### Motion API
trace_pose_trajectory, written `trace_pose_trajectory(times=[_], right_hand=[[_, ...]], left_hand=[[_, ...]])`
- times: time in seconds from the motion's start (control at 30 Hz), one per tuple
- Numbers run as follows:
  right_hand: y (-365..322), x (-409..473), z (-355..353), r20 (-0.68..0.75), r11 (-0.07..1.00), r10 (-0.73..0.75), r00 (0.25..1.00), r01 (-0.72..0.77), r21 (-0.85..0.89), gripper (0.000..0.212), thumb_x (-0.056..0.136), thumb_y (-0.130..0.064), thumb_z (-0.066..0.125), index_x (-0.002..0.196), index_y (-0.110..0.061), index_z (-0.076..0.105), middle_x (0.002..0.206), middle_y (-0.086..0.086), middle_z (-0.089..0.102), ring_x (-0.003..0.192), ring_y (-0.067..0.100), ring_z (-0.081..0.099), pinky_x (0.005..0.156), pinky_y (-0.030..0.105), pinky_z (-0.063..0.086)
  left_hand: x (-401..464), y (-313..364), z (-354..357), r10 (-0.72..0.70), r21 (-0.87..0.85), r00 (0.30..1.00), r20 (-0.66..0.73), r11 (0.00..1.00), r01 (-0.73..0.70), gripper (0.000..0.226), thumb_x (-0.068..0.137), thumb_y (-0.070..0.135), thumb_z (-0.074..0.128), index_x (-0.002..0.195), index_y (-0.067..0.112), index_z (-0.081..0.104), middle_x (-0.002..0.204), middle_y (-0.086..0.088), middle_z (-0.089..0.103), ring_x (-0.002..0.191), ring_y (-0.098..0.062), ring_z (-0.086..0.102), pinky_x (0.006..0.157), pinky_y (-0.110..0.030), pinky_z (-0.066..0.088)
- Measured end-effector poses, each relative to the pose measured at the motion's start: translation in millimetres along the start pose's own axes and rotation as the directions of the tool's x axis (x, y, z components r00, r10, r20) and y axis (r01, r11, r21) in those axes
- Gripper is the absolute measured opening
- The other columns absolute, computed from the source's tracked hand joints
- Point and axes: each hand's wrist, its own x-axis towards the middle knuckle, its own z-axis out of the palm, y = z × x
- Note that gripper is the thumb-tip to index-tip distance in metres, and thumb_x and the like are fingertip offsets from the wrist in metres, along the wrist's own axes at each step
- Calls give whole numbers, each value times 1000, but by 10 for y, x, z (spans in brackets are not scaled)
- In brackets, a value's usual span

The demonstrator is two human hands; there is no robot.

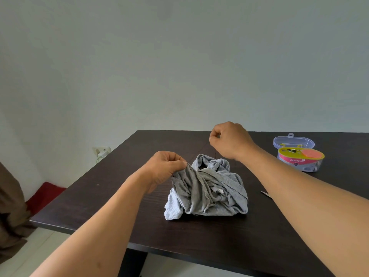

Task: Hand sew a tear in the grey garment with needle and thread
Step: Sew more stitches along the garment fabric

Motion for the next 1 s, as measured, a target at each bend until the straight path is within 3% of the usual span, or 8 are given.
trace_pose_trajectory(times=[0.2, 0.37, 0.53, 0.63, 0.7, 0.8, 0.87, 1.0], right_hand=[[201, -46, 52, 320, 966, 237, 917, -258, 27, 30, 88, -18, 51, 106, -2, 70, 113, 16, 69, 108, 34, 64, 91, 42, 53], [389, -172, 174, 426, 982, 176, 887, -186, -17, 41, 91, 3, 41, 116, -20, 65, 95, -2, 70, 79, 14, 64, 71, 31, 54], [418, -285, 343, 389, 994, 37, 920, 6, -110, 22, 93, -11, 54, 93, -25, 70, 96, -10, 67, 89, 15, 63, 75, 29, 52], [461, -335, 420, 409, 988, 26, 912, 39, -151, 39, 92, -7, 52, 85, -36, 77, 89, -13, 66, 84, 16, 62, 80, 35, 55], [481, -355, 414, 422, 983, 43, 906, 37, -180, 65, 91, -6, 49, 50, -54, 63, 66, -14, 54, 70, 14, 54, 73, 36, 54], [498, -355, 340, 439, 983, 80, 895, 2, -184, 70, 91, -5, 47, 38, -51, 53, 56, -10, 46, 61, 13, 43, 70, 41, 49], [550, -351, 276, 434, 985, 83, 897, -10, -169, 62, 93, -8, 49, 48, -49, 61, 65, -10, 58, 67, 14, 51, 76, 40, 48], [634, -393, 62, 354, 993, 93, 931, -62, -100, 34, 96, -9, 52, 108, -31, 75, 122, -6, 69, 107, 21, 64, 95, 38, 51]], left_hand=[[48, -31, 55, -9, 110, 999, 37, 994, 5, 10, 88, 19, 75, 84, 9, 76, 77, -2, 75, 70, -9, 68, 67, -23, 54], [76, -138, 189, -54, 62, 997, 53, 997, 51, 11, 89, 19, 73, 83, 10, 74, 79, -6, 75, 72, -15, 70, 69, -29, 57], [102, -318, 368, -100, 31, 991, 85, 995, 97, 12, 90, 20, 72, 80, 14, 74, 83, -8, 77, 77, -18, 73, 77, -35, 60], [77, -386, 446, -94, 0, 993, 67, 996, 94, 10, 91, 18, 72, 82, 12, 73, 82, -8, 76, 75, -16, 72, 74, -33, 59], [59, -416, 507, -77, -18, 996, 34, 997, 78, 9, 90, 19, 73, 84, 12, 73, 86, -11, 76, 77, -19, 72, 78, -37, 61], [48, -429, 617, -42, -28, 999, -6, 999, 42, 10, 88, 21, 75, 80, 15, 73, 90, -13, 77, 83, -23, 72, 87, -45, 60], [65, -416, 690, -32, -42, 999, -19, 999, 31, 11, 87, 21, 75, 77, 18, 74, 90, -12, 77, 88, -27, 73, 88, -48, 59], [134, -386, 829, -17, -47, 998, -63, 999, 14, 11, 86, 25, 76, 76, 20, 75, 84, -6, 77, 88, -28, 74, 87, -50, 59]])
